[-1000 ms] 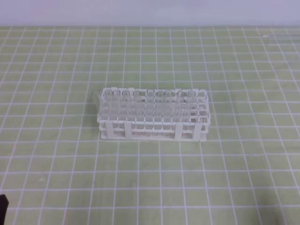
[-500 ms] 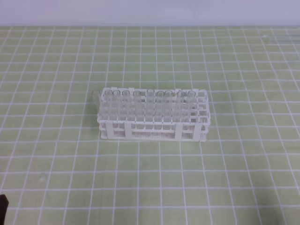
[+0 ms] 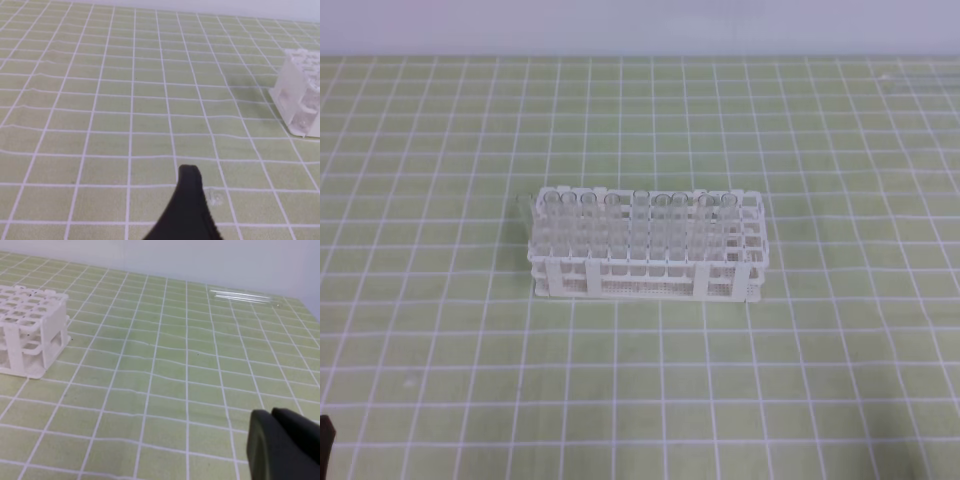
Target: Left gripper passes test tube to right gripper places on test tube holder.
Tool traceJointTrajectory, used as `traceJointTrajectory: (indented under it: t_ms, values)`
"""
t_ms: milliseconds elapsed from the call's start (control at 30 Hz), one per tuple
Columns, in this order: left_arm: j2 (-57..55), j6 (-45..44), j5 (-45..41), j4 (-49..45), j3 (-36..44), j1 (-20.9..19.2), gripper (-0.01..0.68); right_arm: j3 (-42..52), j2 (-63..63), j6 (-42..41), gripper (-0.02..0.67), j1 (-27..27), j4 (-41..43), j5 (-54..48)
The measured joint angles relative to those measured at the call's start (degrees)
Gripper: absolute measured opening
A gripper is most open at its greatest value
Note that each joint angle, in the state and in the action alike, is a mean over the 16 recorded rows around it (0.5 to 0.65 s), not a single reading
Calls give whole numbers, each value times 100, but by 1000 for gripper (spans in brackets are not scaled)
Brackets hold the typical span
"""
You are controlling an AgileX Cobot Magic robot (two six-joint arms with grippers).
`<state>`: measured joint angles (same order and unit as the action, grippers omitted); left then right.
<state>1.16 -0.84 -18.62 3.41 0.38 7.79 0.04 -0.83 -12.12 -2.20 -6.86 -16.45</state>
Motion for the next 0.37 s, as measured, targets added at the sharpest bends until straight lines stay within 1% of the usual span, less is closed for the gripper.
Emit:
traceJointTrajectory:
  t_ms: [367]
  values:
    - [-38,-1,-17,1,-9,-1,520,0,0,-12,-18,0,-7,1]
